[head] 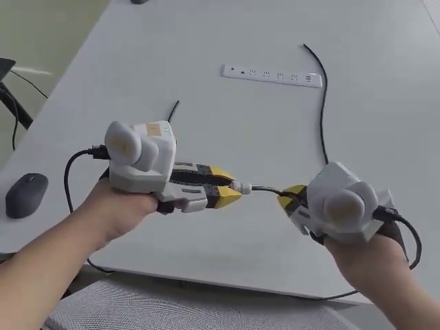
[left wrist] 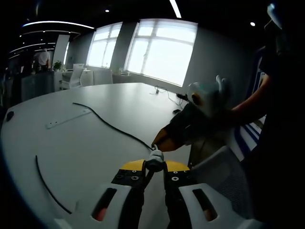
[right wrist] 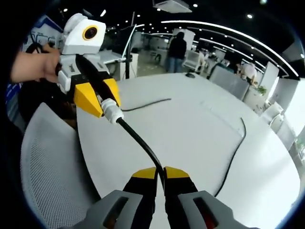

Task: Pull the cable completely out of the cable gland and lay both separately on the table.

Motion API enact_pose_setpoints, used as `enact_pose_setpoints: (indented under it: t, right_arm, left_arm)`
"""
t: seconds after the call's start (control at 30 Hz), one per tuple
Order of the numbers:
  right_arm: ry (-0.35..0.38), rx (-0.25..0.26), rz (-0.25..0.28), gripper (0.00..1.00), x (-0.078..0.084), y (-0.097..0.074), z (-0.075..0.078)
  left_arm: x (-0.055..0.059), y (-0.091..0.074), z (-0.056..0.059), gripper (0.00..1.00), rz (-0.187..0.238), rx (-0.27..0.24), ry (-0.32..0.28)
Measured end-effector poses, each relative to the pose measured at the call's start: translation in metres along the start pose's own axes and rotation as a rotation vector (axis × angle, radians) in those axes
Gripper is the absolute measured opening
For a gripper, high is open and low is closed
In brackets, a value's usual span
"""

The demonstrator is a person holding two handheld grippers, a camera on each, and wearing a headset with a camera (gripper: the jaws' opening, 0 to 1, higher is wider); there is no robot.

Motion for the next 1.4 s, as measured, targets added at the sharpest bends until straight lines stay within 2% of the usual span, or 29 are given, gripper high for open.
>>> enact_pose_setpoints:
  t: [0.03, 0.2, 0.23, 0.27, 0.33, 0.53, 0.73, 1.03, 1.33, 1.4]
  right_arm:
    - [0.025, 0.003, -0.003, 0.00, 0.003, 0.000, 0.001]
    - [0.258, 0.006, 0.007, 0.00, 0.016, 0.003, 0.006]
    - [0.280, 0.010, 0.001, 0.00, 0.019, 0.003, 0.008]
    - [0.271, 0.019, -0.006, 0.00, 0.023, 0.004, 0.011]
    - [0.335, 0.028, -0.015, 0.00, 0.030, 0.004, 0.011]
    - [0.423, 0.039, -0.037, 0.00, 0.045, 0.007, 0.011]
    - [0.426, 0.041, -0.034, 0.00, 0.045, 0.007, 0.006]
    - [0.384, 0.036, -0.005, 0.01, 0.043, 0.004, 0.005]
    - [0.248, 0.029, 0.006, 0.02, 0.041, -0.001, 0.001]
    - [0.241, 0.031, 0.006, 0.02, 0.041, -0.003, 0.000]
  left_arm:
    - [0.000, 0.000, 0.000, 0.14, 0.001, 0.000, -0.001]
    - [-0.002, 0.000, 0.000, 0.14, 0.013, 0.000, -0.005]
    - [-0.002, -0.001, 0.000, 0.14, 0.015, -0.001, -0.007]
    - [-0.002, -0.001, -0.001, 0.14, 0.017, -0.002, -0.007]
    - [-0.003, -0.002, -0.001, 0.14, 0.024, -0.002, -0.013]
    - [-0.001, -0.003, -0.001, 0.14, 0.021, -0.005, -0.013]
    - [0.000, -0.003, -0.001, 0.14, 0.017, -0.007, -0.011]
    - [-0.001, -0.006, -0.006, 0.15, 0.017, -0.025, -0.012]
    - [-0.001, -0.009, -0.009, 0.14, 0.010, -0.041, -0.009]
    - [-0.001, -0.009, -0.009, 0.14, 0.009, -0.043, -0.011]
Point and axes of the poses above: the centre of the closed fingertips' face, and the gripper's own axes: y roughly forward along the fingers, z roughly to its right, x roughly out of its underside, the point moved 5 cm from there along -y, roughly backward along the fingers, and after that the axes turned 4 degrees about z, right-handed, at the moved point
